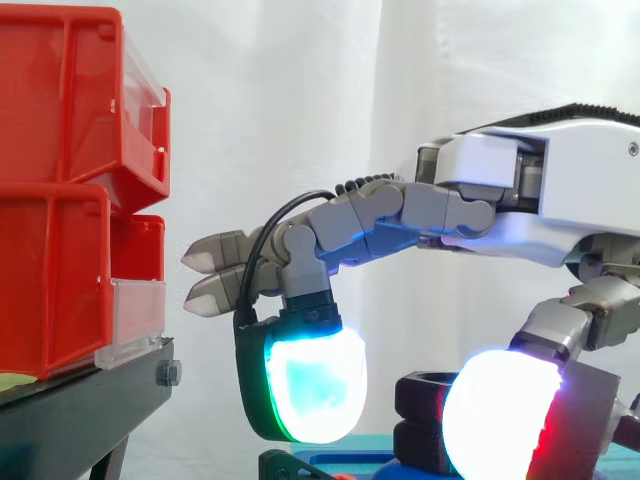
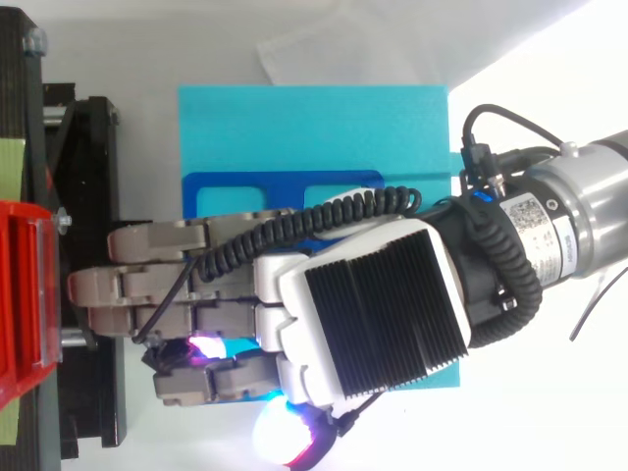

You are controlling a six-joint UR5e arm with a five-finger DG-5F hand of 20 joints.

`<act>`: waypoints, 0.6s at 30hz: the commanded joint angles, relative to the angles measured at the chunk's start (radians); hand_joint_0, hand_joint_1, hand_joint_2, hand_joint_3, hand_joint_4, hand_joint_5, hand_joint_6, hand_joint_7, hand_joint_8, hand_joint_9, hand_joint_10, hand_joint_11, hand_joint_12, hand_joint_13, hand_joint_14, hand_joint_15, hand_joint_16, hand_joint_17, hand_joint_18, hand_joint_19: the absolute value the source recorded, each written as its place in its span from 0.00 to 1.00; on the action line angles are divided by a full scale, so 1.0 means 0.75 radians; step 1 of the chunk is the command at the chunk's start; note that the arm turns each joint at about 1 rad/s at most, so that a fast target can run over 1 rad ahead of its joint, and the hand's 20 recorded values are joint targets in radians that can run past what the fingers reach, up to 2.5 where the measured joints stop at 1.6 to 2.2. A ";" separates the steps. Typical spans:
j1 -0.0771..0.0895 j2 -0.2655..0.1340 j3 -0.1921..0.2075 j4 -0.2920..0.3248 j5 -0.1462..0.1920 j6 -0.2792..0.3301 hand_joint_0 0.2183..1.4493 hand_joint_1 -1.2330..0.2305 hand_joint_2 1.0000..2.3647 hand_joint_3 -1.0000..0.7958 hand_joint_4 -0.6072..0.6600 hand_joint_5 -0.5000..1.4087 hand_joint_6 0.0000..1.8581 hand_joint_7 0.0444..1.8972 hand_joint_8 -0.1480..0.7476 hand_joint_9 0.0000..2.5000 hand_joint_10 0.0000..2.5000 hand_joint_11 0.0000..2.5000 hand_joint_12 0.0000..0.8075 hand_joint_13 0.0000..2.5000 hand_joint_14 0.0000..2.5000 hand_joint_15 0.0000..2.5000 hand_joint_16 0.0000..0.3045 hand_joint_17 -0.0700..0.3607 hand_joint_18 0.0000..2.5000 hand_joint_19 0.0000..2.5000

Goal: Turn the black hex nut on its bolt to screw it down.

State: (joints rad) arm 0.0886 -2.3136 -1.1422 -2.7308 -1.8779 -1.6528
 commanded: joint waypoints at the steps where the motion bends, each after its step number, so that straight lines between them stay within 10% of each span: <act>1: 0.000 0.001 0.007 -0.012 -0.002 -0.011 0.17 0.53 0.00 0.28 0.68 0.18 0.31 0.68 0.47 0.16 0.00 0.00 0.44 0.07 0.00 0.00 0.21 0.49 0.13 0.02; 18: -0.024 0.001 0.146 -0.315 -0.079 -0.101 0.06 0.62 0.00 0.28 0.75 0.17 0.27 0.61 0.53 0.16 0.00 0.00 0.53 0.07 0.00 0.00 0.26 0.57 0.14 0.01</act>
State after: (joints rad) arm 0.0727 -2.3133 -1.0341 -2.9468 -1.9367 -1.7172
